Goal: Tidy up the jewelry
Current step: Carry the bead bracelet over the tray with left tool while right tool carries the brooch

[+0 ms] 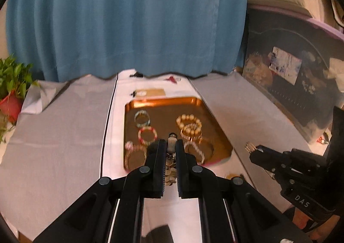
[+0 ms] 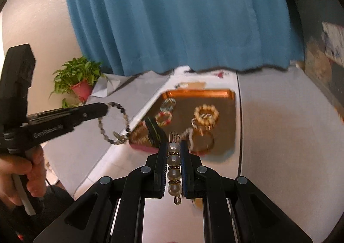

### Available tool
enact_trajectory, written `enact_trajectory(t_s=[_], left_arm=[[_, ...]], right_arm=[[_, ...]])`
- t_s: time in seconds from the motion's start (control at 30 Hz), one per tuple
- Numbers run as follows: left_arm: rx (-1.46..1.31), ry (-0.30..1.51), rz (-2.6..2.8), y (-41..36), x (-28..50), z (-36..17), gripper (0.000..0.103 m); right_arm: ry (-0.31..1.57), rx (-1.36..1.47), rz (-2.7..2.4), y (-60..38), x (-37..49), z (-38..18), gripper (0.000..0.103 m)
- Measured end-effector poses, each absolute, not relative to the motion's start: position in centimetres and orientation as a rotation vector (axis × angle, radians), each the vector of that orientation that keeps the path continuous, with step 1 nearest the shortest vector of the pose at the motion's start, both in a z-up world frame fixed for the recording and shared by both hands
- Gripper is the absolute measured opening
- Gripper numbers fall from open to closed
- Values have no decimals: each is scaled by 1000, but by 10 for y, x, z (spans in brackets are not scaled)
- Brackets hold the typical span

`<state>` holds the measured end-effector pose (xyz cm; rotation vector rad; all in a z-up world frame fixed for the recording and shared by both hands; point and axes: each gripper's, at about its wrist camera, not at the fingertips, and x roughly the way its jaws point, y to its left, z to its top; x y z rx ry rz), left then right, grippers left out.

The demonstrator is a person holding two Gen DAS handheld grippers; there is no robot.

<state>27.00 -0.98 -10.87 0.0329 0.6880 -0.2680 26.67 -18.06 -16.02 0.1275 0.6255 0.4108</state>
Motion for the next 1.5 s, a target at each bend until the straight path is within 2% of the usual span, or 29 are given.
enact_trajectory(t_s=[0.37, 0.73, 0.9, 1.17, 1.37, 1.5], left_arm=[[11, 589, -314, -1, 320, -57, 6], [15, 537, -344, -11, 382, -45, 6], [-4, 621, -323, -11, 423, -77, 6], [-30, 809, -311, -15, 472, -155, 6], [-70, 948, -329, -11, 486, -211, 6], [-76, 997, -300, -6, 487, -226, 6]], right_arm=[[481, -26, 427, -164, 311, -85, 12], [535, -29, 398, -152, 389, -90, 12], [633, 11, 372, -143, 435, -124, 12], [837, 78, 340, -131, 496, -207, 12], [943, 110, 340, -129, 509, -250, 12], [968, 93, 333, -125, 508, -261, 12]])
